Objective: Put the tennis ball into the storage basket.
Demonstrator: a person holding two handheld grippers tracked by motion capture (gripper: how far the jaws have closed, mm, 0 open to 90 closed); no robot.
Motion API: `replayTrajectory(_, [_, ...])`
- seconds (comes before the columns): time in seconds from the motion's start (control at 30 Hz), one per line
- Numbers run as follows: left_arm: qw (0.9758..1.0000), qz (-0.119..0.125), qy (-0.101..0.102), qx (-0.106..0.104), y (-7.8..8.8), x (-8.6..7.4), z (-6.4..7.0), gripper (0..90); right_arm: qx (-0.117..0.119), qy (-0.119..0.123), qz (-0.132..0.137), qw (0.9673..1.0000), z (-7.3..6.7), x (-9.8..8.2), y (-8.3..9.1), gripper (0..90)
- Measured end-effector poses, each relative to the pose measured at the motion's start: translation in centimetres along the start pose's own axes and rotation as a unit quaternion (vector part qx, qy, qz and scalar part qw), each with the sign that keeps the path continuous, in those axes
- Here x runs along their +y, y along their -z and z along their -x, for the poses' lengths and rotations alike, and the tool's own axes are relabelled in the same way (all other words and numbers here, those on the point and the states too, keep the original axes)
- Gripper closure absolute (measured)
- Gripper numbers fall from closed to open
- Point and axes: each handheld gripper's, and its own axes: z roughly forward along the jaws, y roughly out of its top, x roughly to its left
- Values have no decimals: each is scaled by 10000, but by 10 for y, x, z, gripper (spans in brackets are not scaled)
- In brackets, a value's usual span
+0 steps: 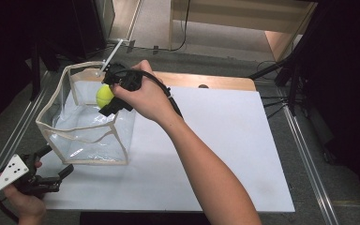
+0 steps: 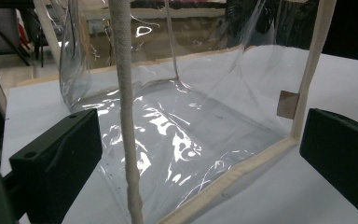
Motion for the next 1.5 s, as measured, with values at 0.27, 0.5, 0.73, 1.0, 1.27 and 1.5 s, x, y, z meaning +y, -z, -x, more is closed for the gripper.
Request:
replayTrajectory(0.27, [10000, 10, 5, -4, 0, 0, 0, 0, 46, 10, -5, 10000, 0, 7, -8, 240])
replayTrajectory(0.5, [10000, 1, 16, 2, 0, 0, 0, 0, 48, -4, -53, 10000, 2, 8, -15, 240])
replayTrajectory(0.73, [10000, 5, 17, -6, 0, 0, 0, 0, 20, -2, -123, 9999, 4, 9, -22, 240])
replayTrajectory(1.0, [10000, 1, 6, -7, 0, 0, 0, 0, 31, -28, -213, 9998, 6, 8, -32, 239])
replayTrajectory(1.27, [10000, 14, 10, -16, 0, 0, 0, 0, 44, -21, -287, 9996, 6, 6, -41, 239])
replayTrajectory(1.5, [10000, 14, 16, -16, 0, 0, 0, 0, 33, -17, -413, 9991, 7, 1, -47, 239])
